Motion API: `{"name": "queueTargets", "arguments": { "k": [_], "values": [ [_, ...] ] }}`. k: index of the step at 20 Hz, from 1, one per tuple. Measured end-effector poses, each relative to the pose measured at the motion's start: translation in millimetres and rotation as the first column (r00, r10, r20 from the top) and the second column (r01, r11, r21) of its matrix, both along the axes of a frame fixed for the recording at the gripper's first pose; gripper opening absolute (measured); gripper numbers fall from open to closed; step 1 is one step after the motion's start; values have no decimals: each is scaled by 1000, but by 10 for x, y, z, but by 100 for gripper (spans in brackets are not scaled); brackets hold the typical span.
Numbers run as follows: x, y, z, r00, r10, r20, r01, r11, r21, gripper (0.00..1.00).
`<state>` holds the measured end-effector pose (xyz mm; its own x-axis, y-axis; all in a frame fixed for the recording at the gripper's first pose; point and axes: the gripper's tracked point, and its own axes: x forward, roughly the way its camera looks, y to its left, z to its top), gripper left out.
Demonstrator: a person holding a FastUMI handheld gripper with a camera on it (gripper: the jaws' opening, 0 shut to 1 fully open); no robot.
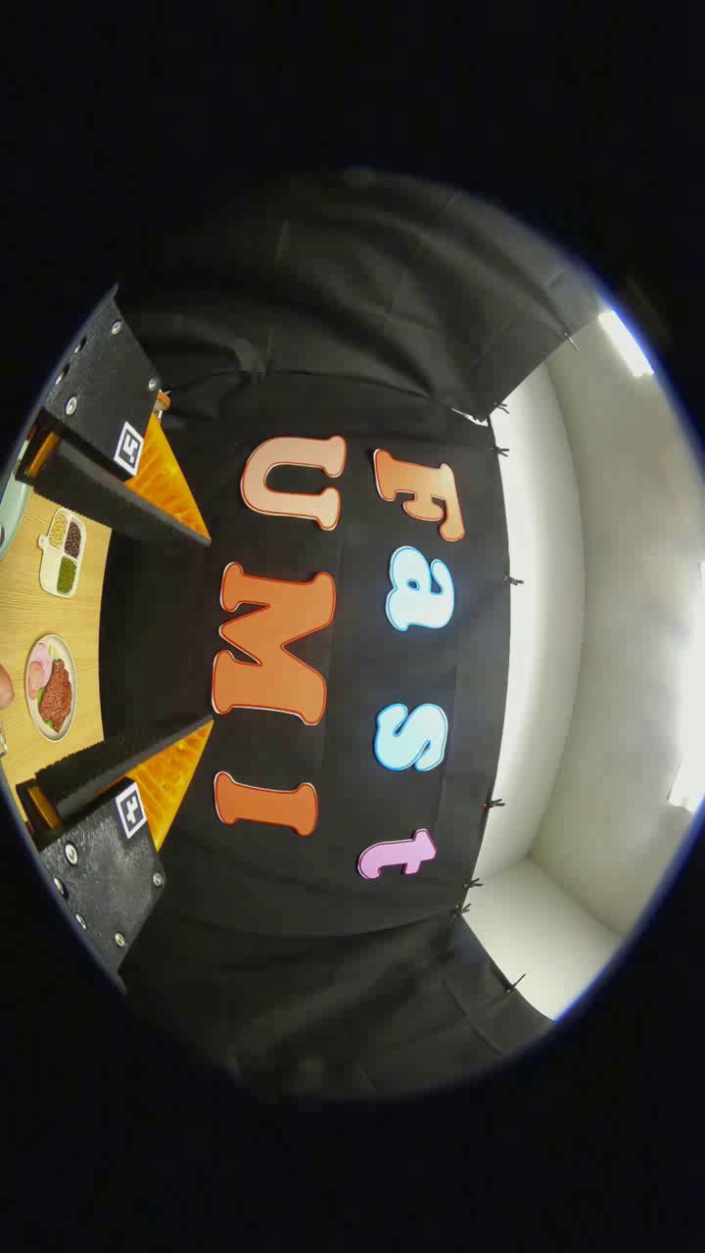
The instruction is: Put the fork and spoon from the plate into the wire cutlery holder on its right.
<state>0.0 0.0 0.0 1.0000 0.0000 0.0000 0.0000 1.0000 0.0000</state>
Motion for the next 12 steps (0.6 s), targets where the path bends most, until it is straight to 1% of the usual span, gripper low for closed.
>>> {"name": "queueTargets", "arguments": {
  "k": [9,12],
  "values": [
    [54,225,-47,999,40,-18,-40,999,-1,98],
    [96,248,-92,998,43,-35,-43,999,5,98]
  ]
}}
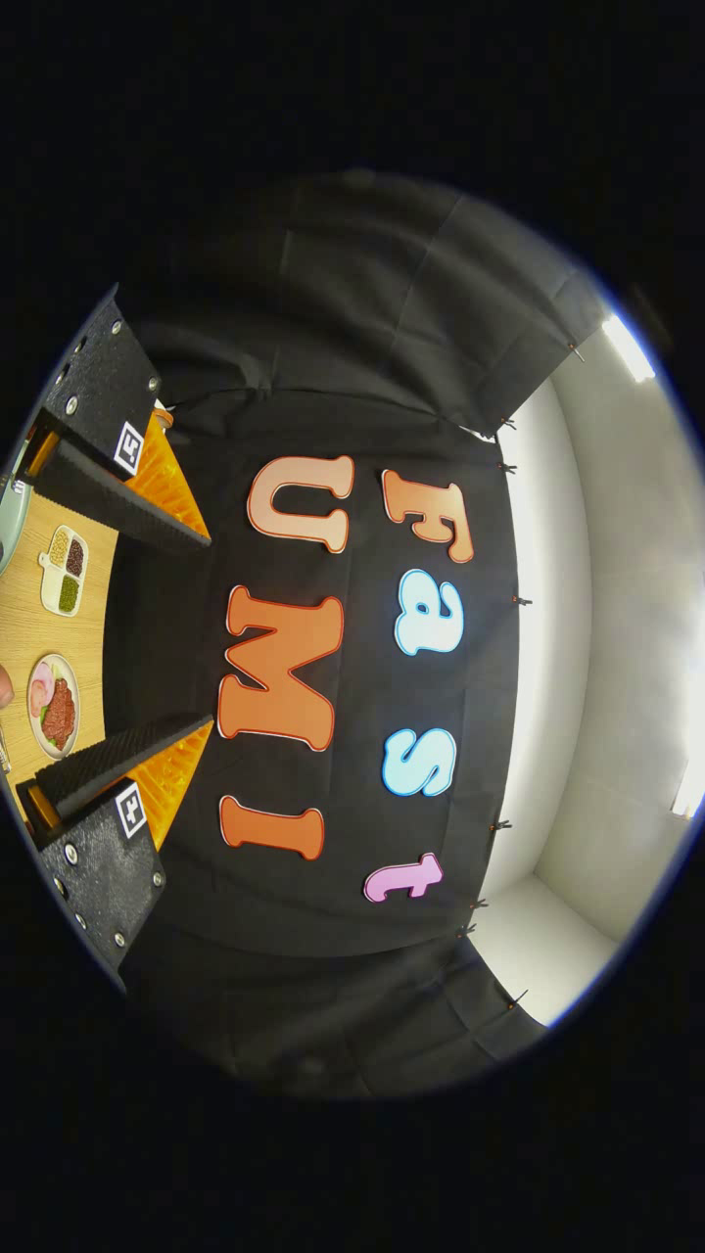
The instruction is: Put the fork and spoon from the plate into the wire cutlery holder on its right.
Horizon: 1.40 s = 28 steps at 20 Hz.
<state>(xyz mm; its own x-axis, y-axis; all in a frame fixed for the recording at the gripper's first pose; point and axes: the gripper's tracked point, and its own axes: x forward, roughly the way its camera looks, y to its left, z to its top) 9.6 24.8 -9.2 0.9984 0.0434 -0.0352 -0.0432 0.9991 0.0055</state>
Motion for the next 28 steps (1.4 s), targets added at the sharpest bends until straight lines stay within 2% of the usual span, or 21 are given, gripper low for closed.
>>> {"name": "queueTargets", "arguments": {
  "k": [6,8,10,12,13,17,19,21,25,28],
  "values": [
    [47,167,-424,986,58,-154,-55,998,21,98],
    [14,293,-729,962,98,-256,-89,995,49,98],
    [-32,471,-1090,910,152,-387,-124,988,97,97],
    [-133,644,-1490,831,199,-519,-137,978,155,97],
    [-210,712,-1693,781,219,-584,-137,974,181,97],
    [-633,938,-2474,546,259,-797,-143,966,215,93],
    [-902,1021,-2849,416,258,-872,-171,964,203,90],
    [-1160,1048,-3147,307,237,-922,-198,963,181,83],
    [-1519,1050,-3603,141,185,-972,-224,963,151,72],
    [-1695,1087,-3815,44,173,-984,-204,966,161,64]
  ]
}}
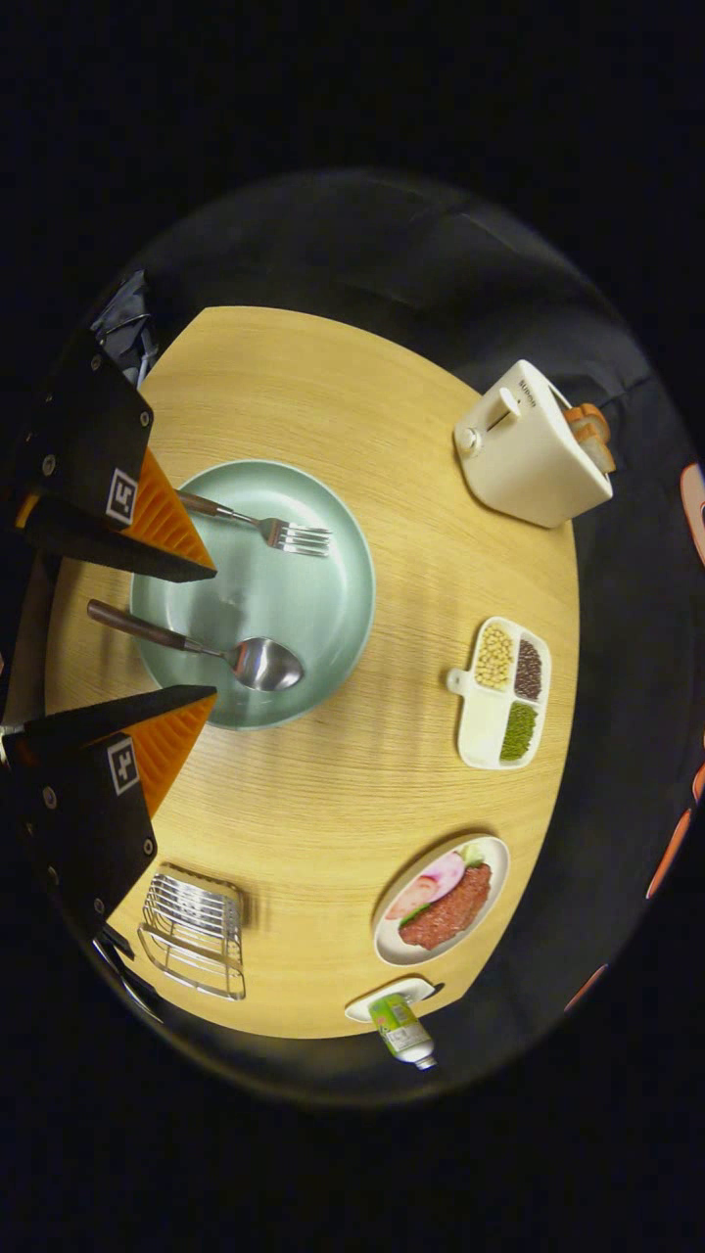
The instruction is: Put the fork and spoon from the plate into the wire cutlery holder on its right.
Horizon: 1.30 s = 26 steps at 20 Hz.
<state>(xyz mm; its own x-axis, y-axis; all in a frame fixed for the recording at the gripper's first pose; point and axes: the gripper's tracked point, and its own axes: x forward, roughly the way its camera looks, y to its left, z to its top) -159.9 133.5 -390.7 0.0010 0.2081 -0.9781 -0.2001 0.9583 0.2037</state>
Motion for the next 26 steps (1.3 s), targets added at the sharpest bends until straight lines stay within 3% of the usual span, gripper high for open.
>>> {"name": "queueTargets", "arguments": {
  "k": [7,12,18,26],
  "values": [
    [-287,14,-342,992,-13,-127,5,998,-70,43],
    [-386,-51,-543,983,-49,-175,26,991,-132,23],
    [-408,-16,-627,968,-118,-222,98,990,-98,8],
    [-219,-162,-399,989,-125,-72,124,992,-24,4]
  ]
}}
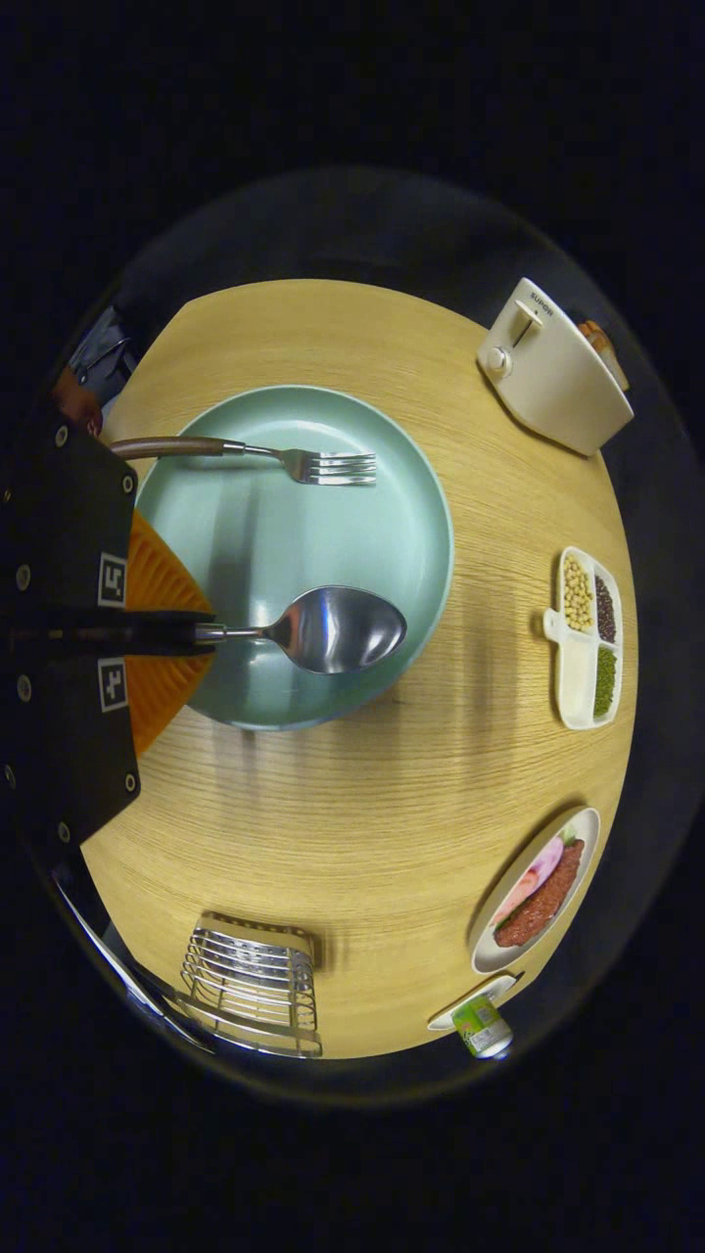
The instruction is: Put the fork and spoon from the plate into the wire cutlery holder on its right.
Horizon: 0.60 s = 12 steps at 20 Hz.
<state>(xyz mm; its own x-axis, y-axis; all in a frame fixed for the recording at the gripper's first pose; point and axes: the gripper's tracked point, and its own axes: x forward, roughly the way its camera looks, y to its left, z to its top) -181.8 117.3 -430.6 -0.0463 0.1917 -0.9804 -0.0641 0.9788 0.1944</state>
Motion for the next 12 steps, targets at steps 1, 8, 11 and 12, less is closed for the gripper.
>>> {"name": "queueTargets", "arguments": {
  "k": [1,8,11,12],
  "values": [
    [15,-18,59,1000,-14,12,14,1000,16,4],
    [193,-634,657,983,-67,170,65,998,16,4],
    [172,-1078,833,973,-105,206,110,994,-13,5],
    [152,-1225,867,970,-120,210,128,991,-26,5]
  ]
}}
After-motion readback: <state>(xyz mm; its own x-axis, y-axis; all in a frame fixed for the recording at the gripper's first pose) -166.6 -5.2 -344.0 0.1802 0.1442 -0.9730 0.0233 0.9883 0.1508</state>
